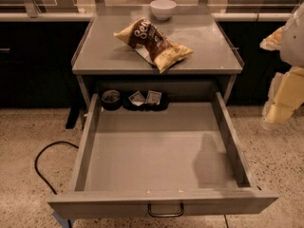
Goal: Close top drawer
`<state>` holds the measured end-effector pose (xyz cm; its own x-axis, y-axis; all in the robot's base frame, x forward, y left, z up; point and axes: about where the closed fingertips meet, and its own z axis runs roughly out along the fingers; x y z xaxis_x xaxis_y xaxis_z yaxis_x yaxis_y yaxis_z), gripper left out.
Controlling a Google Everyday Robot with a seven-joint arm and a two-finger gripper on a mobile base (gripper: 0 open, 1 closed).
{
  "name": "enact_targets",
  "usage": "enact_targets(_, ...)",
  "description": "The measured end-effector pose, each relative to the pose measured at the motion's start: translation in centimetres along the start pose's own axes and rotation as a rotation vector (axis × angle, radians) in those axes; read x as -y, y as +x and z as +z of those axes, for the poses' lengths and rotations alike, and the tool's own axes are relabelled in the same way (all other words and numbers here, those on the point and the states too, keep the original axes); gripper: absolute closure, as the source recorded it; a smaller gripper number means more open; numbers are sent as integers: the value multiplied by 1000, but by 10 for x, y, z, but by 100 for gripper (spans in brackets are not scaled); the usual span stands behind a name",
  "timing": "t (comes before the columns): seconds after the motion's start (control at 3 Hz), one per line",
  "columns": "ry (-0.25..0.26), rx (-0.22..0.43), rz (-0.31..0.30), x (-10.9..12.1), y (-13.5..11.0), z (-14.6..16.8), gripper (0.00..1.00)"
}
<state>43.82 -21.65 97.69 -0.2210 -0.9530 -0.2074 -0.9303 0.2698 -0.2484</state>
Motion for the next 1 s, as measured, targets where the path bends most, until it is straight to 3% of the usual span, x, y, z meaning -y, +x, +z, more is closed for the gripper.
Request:
enact_targets(0.33, 11, -2, 0, -1, -1, -2, 0)
enact_targets(0.67, -9, -4, 5, -21, -6, 11, 0)
enact_targets(1.0, -75, 38, 19, -61, -19, 39, 0)
